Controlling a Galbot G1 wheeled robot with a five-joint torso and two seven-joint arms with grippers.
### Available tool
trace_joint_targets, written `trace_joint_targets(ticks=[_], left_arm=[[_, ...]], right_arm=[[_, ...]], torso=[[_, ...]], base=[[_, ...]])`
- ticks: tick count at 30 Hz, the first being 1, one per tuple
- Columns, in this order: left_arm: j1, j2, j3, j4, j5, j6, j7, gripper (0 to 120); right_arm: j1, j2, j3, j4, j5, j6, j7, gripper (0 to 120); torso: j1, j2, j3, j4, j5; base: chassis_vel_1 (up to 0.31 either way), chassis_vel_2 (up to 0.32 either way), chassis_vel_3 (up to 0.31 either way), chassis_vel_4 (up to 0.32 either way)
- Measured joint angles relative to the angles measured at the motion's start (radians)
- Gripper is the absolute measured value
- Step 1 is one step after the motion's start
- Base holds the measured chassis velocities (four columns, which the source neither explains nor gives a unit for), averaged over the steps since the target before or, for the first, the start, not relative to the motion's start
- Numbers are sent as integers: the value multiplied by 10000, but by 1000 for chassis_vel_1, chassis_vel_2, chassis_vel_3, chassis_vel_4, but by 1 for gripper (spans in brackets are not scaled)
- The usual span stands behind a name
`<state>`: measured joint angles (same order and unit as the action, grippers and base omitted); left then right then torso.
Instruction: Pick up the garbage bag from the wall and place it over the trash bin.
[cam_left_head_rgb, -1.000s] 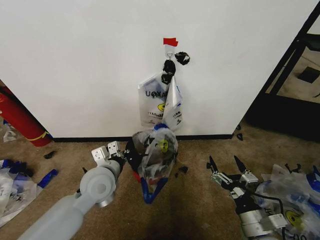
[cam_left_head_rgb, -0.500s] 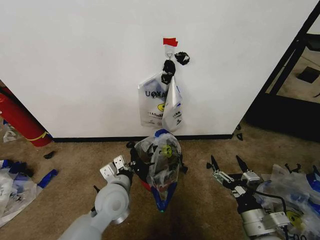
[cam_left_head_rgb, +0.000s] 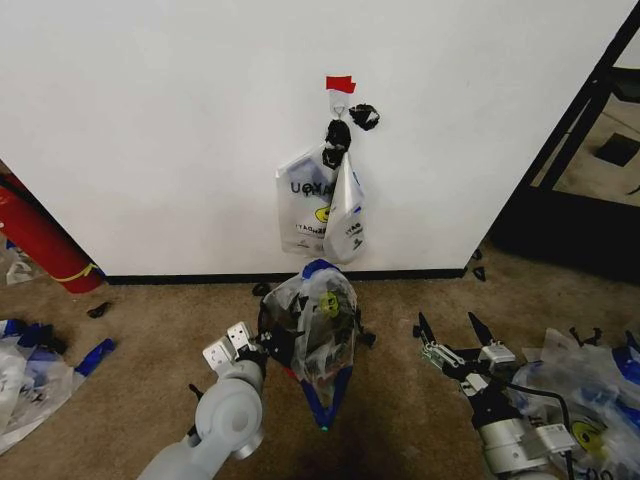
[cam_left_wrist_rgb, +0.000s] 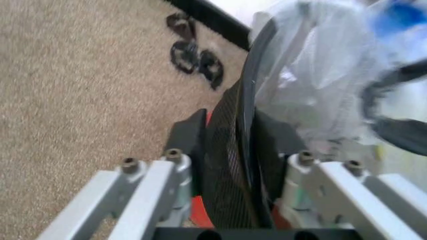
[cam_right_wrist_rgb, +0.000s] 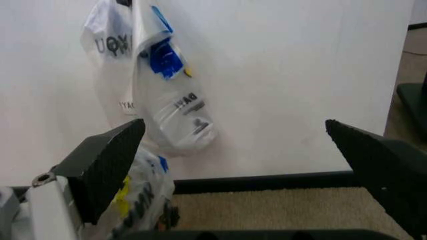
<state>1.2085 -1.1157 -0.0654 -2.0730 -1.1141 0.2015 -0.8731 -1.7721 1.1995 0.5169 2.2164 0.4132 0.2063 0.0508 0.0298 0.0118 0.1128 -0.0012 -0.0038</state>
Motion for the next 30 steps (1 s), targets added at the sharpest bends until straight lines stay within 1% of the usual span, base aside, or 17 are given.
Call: trace_joint_targets(ticks=[2, 3, 6, 9, 11, 13, 14, 15, 16, 18, 19, 20, 21, 24, 26, 27, 30], left_arm=[[159, 102, -70, -431, 163, 93, 35, 41], [159, 102, -70, -431, 163, 93, 35, 41], [260, 224, -113, -800, 329, 152, 112, 50], [442, 539, -227, -1367, 688, 217, 334, 66], [512, 657, -300, -1549, 758, 241, 417, 69], [861, 1087, -613, -2074, 1122, 269, 896, 77], [1190, 1367, -892, -2330, 1591, 184, 1417, 82], [1410, 1533, -1058, -2421, 1912, 48, 1825, 86], [1651, 1839, -1222, -2452, 2424, -250, 2541, 90], [1645, 2222, -1275, -2299, 2785, -675, 3375, 98], [1645, 2222, -1275, -2299, 2785, -675, 3375, 98], [1559, 2362, -1332, -2155, 2870, -865, 3724, 99], [1554, 2451, -1538, -2057, 2993, -1058, 4037, 100], [1898, 2486, -2456, -1960, 3617, -1576, 4662, 100], [2015, 2476, -2691, -1962, 3773, -1681, 4765, 100], [2235, 2442, -3089, -2020, 3957, -1786, 4881, 100], [2644, 2364, -3696, -2242, 4021, -1844, 4926, 100]], right_arm=[[11, -58, -1, 42, 0, -72, 61, 100], [11, -58, -1, 42, 0, -72, 61, 100], [54, -101, -40, 70, -43, -165, 138, 100], [152, -225, -191, 136, -198, -456, 339, 100], [210, -280, -271, 174, -263, -581, 425, 100], [451, -478, -545, 302, -347, -1003, 708, 100], [800, -658, -783, 346, -411, -1357, 895, 100], [1004, -748, -891, 348, -429, -1531, 968, 100], [1383, -903, -1031, 401, -398, -1945, 1111, 100], [1615, -1044, -1069, 603, -137, -2483, 1372, 100], [1615, -1044, -1069, 603, -137, -2483, 1372, 100], [1684, -1121, -1069, 702, 23, -2716, 1491, 100], [1825, -1236, -1096, 743, 233, -2969, 1592, 100], [2486, -1708, -1353, 684, 1051, -3640, 1695, 100], [2648, -1848, -1437, 610, 1251, -3783, 1696, 100], [2872, -2038, -1558, 462, 1535, -3964, 1658, 100], [3458, -2380, -1982, 207, 2285, -4490, 1481, 100]], torso=[[0, 0, 0, 1, -1], [0, 0, 0, 1, -1], [0, 0, 0, 0, -1], [0, 0, 0, -1, -2], [0, 0, 0, -2, -2], [0, 0, 0, -1, -2], [0, 0, -1, -2, -3], [0, 0, -1, 4, -1], [0, 0, 0, 13, 0], [0, 0, 0, 2, -3], [0, 0, 0, 2, -3], [0, -1, 0, -2, -3], [0, -1, 0, -17, -7], [0, -3, 0, 3, -2], [1, -3, 0, 4, -4], [0, -3, 1, 7, -5], [0, -3, 0, -2, -3]], base=[[0, 0, 0, 0], [0, 0, 0, 0], [0, 0, 0, 0], [0, 0, 0, 0], [0, 0, 0, 0], [0, 0, 0, 0], [0, 0, 0, 0], [0, 0, 0, 0], [0, 0, 0, 0], [0, 0, 0, 0], [0, 0, 0, 0], [0, 0, 0, 0], [0, 0, 0, 0], [0, 0, 0, 0], [0, 0, 0, 0], [0, 0, 0, 0], [0, 0, 0, 0]])
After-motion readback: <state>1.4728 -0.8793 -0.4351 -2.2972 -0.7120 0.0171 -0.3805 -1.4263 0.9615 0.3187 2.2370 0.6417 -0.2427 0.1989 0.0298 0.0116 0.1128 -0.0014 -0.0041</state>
